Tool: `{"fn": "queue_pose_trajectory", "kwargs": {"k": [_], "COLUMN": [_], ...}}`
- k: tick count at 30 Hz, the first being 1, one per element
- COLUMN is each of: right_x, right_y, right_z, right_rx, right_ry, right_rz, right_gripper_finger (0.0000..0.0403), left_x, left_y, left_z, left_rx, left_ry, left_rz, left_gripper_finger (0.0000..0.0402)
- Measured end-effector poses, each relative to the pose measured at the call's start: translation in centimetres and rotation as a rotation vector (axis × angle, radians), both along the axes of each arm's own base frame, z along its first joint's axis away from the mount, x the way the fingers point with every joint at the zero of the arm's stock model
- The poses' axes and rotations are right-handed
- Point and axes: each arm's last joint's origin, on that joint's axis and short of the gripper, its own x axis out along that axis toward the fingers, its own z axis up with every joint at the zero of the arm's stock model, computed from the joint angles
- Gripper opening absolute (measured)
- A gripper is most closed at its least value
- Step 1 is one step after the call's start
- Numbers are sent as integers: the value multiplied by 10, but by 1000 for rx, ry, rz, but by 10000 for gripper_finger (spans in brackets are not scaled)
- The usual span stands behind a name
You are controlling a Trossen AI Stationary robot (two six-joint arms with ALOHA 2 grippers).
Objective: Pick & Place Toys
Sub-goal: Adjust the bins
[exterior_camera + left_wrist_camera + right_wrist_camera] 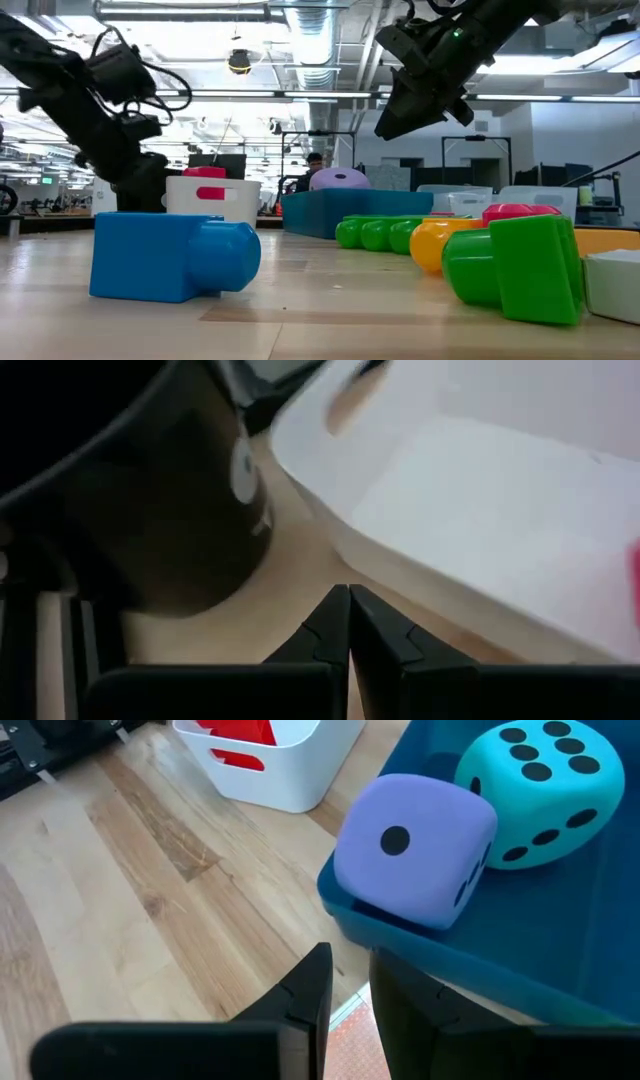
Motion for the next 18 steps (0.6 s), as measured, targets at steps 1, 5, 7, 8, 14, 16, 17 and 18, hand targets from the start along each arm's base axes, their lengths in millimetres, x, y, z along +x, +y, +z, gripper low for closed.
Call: {"fn": "queue_pose_trajectory", "kwargs": {"k": [1, 5, 7, 8, 14, 16, 17, 18], "right_x": [0, 0, 0, 0, 0, 0, 0, 0], "right_y": [0, 0, 0, 0, 1, 3, 3, 4], "right_z": [0, 0, 0, 0, 0, 0, -1, -1], "right_rx": [0, -1, -3, -3, 7, 33, 54, 78], "right_ry": [0, 1, 2, 1, 2, 6, 8, 7], "right_rz": [0, 1, 3, 3, 14, 41, 56, 67], "right_gripper_finger": [67, 67, 67, 67, 67, 67, 67, 67], "left_x": [1, 8, 13, 16, 22, 24, 24, 24], "left_y": [3, 16, 21, 24, 36, 38, 39, 40], "left_z": [-2, -8, -10, -11, -11, -10, -10, -10], "left_rx": [2, 2, -6, -6, 47, 59, 62, 64], "left_ry": [4, 13, 4, -6, -47, -58, -54, -53], "left_rz": [16, -5, -73, -107, -141, -170, -184, -185], "left_gripper_finger": [0, 0, 0, 0, 0, 0, 0, 0]}}
